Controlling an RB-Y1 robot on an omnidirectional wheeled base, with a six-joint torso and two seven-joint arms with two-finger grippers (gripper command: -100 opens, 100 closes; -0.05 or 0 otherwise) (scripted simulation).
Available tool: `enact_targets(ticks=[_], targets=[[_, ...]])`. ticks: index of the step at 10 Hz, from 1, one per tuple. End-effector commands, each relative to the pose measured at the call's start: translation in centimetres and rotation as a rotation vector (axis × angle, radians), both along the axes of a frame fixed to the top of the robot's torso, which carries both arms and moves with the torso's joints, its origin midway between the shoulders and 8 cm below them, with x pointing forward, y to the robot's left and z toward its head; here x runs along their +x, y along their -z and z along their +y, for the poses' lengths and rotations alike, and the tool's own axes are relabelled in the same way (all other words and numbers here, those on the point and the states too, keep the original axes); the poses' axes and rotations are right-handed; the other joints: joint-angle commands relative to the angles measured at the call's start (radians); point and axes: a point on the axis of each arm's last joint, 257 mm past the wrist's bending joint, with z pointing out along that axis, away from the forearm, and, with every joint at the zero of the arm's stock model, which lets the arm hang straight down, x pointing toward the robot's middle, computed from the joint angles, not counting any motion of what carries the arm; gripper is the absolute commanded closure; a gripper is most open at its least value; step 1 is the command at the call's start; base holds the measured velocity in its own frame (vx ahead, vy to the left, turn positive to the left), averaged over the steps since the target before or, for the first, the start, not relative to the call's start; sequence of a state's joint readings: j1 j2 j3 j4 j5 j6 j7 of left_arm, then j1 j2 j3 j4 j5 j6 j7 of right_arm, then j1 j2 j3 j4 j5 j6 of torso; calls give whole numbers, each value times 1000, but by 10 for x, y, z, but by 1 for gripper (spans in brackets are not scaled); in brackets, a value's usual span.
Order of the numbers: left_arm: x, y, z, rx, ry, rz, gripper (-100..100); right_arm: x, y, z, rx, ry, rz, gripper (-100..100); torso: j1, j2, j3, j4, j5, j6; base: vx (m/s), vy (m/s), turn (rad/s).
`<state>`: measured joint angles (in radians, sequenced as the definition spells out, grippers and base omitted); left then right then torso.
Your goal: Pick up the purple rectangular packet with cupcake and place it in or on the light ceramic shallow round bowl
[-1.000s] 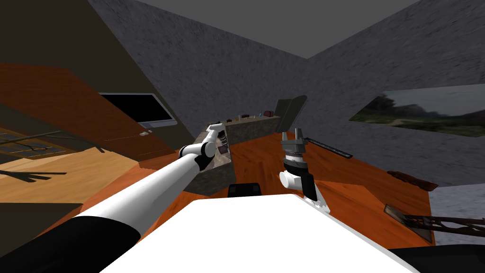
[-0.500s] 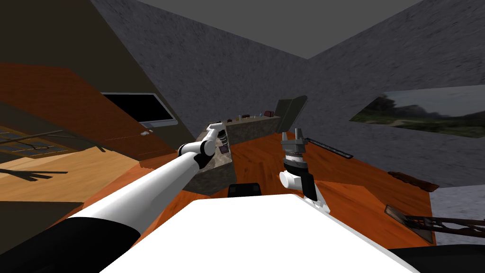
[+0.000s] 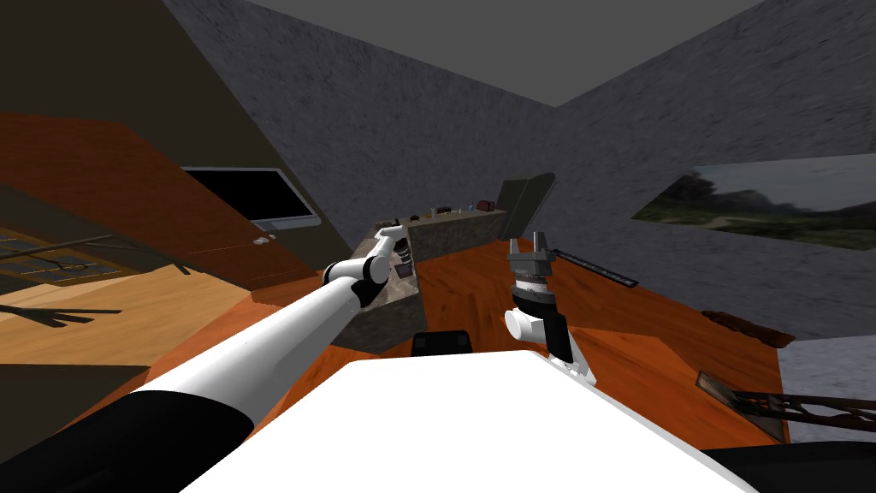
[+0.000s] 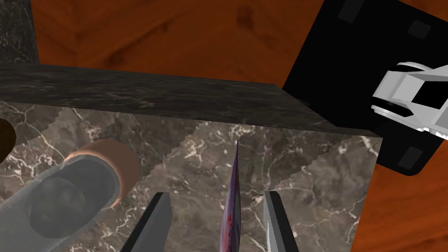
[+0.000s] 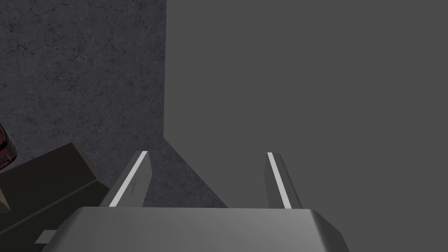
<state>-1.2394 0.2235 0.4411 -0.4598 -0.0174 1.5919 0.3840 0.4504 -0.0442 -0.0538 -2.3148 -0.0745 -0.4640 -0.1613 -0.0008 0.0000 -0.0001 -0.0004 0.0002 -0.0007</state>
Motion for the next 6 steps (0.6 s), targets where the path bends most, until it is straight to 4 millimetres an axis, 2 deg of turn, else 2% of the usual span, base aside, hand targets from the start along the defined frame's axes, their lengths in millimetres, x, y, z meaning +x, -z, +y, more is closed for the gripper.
enact_targets(ticks=[1, 4, 5, 6], targets=[[0, 0, 0, 0, 0, 0, 100, 0, 0, 0, 0, 0, 0, 0, 0, 0, 0, 0, 0, 0, 0, 0, 0], [-1, 1, 0, 0, 1, 3, 100, 0, 0, 0, 0, 0, 0, 0, 1, 0, 0, 0, 0, 0, 0, 0, 0], [-1, 1, -1, -1, 1, 4, 0, 0, 0, 0, 0, 0, 0, 0, 1, -1, 0, 0, 0, 0, 0, 0, 0], [1, -13, 0, 0, -1, 0, 100, 0, 0, 0, 0, 0, 0, 0, 1, -1, 0, 0, 0, 0, -16, 9, -2]])
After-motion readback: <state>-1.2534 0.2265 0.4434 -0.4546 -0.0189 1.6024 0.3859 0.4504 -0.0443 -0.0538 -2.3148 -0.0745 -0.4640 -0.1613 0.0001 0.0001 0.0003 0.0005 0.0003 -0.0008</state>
